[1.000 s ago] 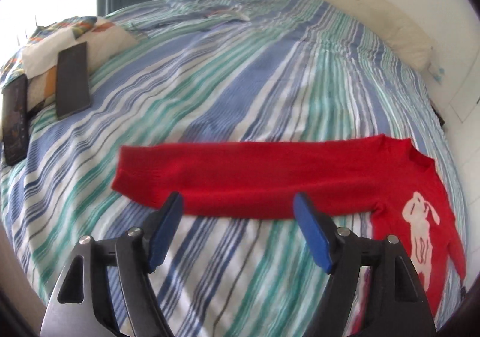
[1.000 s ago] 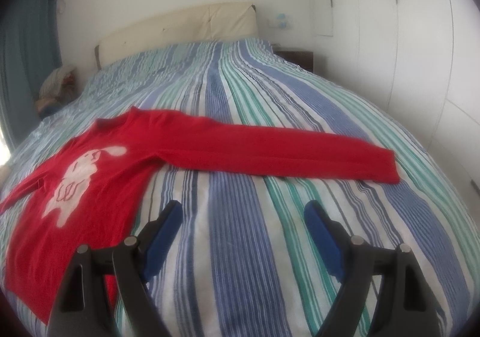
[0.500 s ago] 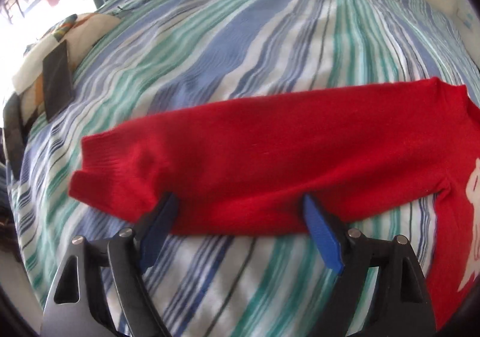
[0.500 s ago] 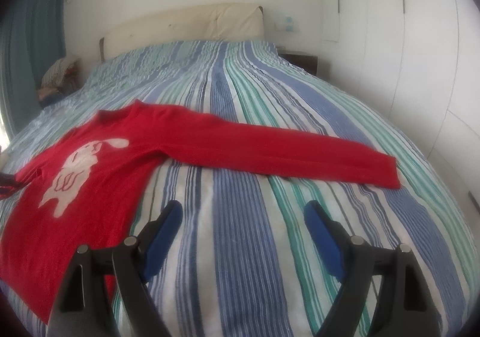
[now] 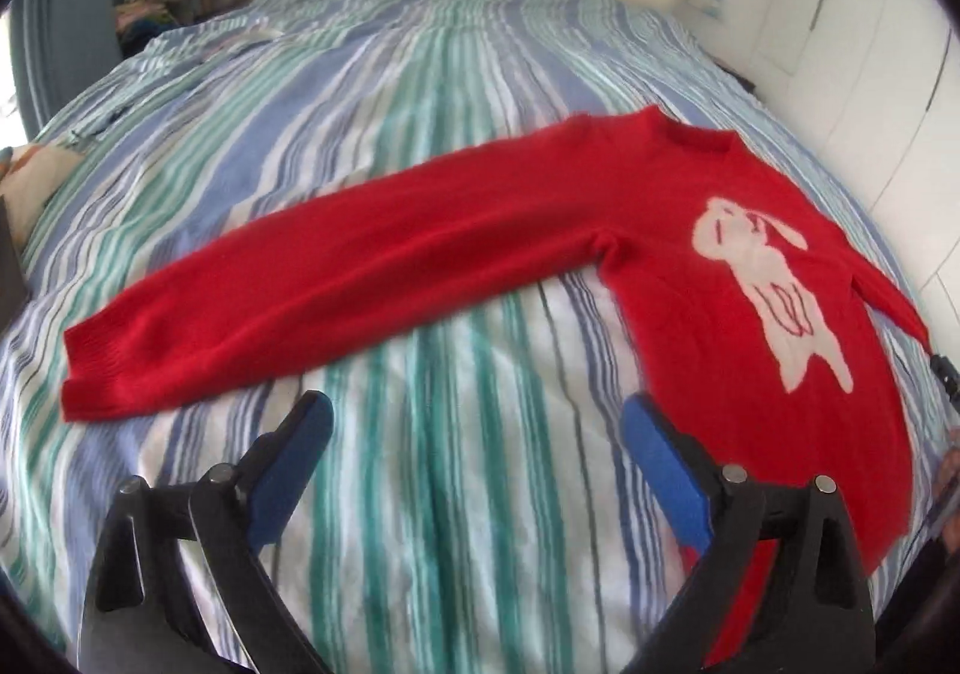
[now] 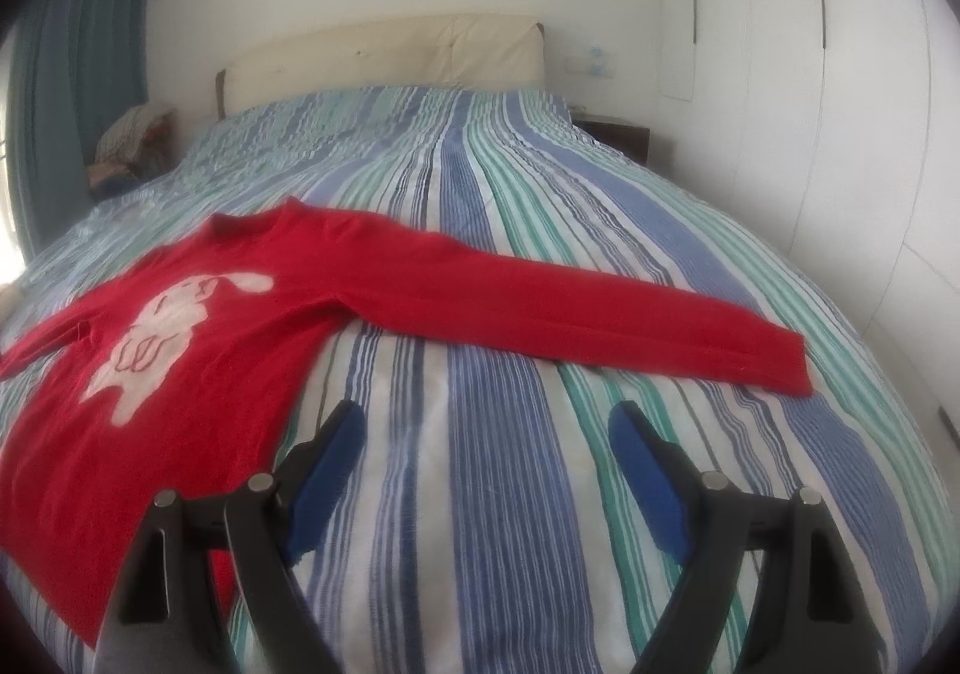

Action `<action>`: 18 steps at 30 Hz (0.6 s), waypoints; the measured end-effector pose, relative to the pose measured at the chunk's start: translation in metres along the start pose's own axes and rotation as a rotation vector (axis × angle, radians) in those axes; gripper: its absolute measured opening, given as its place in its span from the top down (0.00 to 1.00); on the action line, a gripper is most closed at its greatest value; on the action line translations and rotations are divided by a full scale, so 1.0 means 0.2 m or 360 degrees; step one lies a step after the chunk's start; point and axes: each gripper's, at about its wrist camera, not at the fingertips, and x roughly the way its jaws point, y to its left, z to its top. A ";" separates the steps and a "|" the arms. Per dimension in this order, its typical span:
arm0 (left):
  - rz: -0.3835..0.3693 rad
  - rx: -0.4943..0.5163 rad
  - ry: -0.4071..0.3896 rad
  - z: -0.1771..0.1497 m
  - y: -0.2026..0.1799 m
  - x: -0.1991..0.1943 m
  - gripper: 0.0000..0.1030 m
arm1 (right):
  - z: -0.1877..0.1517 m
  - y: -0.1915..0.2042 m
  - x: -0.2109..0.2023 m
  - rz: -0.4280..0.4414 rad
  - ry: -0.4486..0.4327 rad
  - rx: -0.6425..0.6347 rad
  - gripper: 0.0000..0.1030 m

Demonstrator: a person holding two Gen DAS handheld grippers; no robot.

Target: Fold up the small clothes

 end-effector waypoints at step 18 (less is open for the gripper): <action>0.0156 0.0217 0.0099 -0.11 -0.12 0.22 0.00 | -0.19 -0.07 0.24 -0.0023 0.0280 0.0110 0.10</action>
